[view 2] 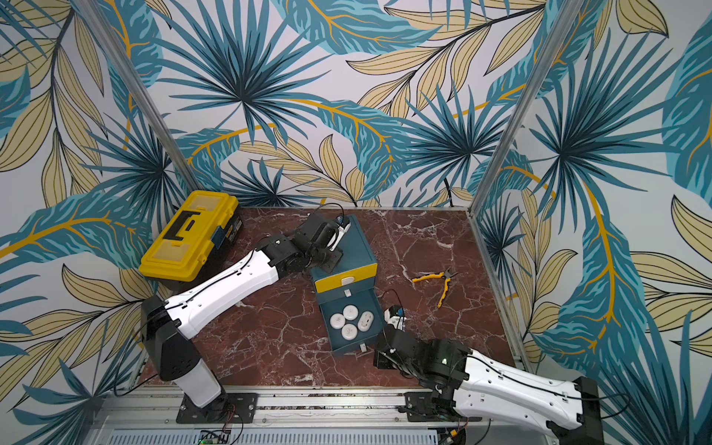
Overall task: Put the bluetooth earphones in the drawer according to color
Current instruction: Close the drawer of the storage box.
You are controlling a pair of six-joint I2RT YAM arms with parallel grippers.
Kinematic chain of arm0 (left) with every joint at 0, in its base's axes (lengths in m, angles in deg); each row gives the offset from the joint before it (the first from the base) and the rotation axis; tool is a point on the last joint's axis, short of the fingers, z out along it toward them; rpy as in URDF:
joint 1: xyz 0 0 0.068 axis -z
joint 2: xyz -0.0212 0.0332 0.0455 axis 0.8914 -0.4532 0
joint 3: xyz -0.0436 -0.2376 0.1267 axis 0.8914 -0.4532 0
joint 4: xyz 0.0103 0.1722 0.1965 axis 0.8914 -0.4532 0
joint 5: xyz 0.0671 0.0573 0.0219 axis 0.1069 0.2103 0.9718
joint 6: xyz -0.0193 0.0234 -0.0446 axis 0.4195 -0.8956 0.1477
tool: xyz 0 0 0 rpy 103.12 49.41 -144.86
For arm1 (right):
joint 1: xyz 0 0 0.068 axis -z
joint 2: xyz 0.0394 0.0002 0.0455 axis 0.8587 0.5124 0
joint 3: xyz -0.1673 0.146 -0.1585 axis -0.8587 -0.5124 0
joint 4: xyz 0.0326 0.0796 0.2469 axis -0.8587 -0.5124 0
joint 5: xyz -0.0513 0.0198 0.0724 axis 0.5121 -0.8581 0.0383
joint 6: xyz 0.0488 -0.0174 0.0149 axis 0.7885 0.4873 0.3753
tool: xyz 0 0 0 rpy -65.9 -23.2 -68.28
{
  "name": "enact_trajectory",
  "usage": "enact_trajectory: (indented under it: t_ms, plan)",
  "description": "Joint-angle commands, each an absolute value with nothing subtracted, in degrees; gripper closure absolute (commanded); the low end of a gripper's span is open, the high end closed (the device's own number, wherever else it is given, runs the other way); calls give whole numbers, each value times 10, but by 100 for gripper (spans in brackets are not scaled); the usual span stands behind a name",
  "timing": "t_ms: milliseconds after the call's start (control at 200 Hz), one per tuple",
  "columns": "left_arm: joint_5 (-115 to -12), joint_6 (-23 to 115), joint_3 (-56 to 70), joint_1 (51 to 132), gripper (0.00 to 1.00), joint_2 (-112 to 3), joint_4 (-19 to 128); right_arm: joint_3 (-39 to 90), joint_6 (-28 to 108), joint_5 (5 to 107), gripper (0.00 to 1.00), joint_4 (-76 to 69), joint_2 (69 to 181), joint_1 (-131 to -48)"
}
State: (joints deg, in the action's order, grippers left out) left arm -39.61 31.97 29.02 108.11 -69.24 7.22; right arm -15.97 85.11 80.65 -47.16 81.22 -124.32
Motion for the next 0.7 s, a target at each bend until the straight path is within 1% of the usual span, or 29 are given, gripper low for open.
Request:
enact_trajectory:
  t_ms: [0, 381, 541, 661, 696]
  plan:
    - [-428, 333, 307, 1079, 83, -705, 33, -175, 845, 768, 100, -461, 841, -1245]
    - [-444, 339, 306, 1073, 83, -717, 4, -185, 828, 737, 100, -415, 931, -1245]
    - [-446, 340, 307, 1072, 83, -724, -4, -180, 837, 772, 100, -386, 969, -1244]
    - [-447, 338, 307, 1072, 83, -727, -11, -194, 855, 811, 100, -365, 957, -1240]
    - [-465, 339, 307, 1071, 83, -729, -14, -199, 860, 822, 100, -360, 950, -1238]
